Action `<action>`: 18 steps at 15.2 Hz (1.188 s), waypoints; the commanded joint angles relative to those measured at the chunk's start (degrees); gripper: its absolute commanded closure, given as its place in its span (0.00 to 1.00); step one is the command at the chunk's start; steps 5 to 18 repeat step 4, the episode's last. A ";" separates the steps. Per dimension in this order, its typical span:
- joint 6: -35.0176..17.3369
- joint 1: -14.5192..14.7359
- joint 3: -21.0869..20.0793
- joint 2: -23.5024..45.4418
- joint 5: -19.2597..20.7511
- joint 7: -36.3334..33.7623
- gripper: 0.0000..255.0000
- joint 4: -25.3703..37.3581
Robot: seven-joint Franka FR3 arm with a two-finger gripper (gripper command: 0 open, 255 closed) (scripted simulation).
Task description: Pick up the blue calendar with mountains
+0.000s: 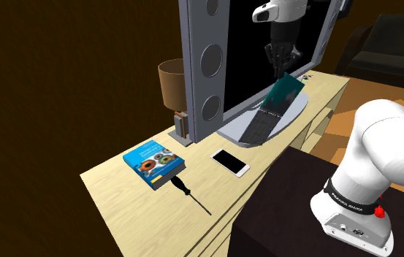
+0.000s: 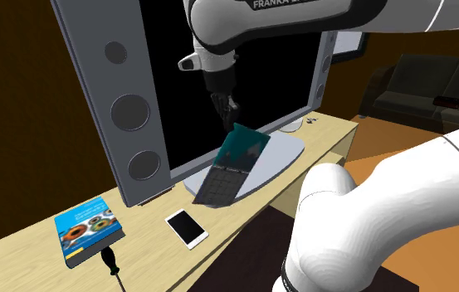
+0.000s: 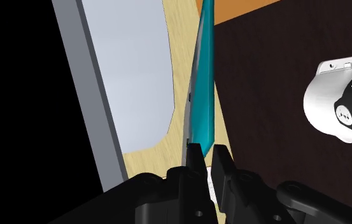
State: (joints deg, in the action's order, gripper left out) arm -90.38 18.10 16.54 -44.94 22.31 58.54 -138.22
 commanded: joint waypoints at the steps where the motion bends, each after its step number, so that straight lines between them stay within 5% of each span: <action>1: 1.61 0.04 -0.31 0.06 -0.24 0.41 1.00 1.71; 18: 2.39 0.08 -0.48 0.24 -0.39 0.59 1.00 2.68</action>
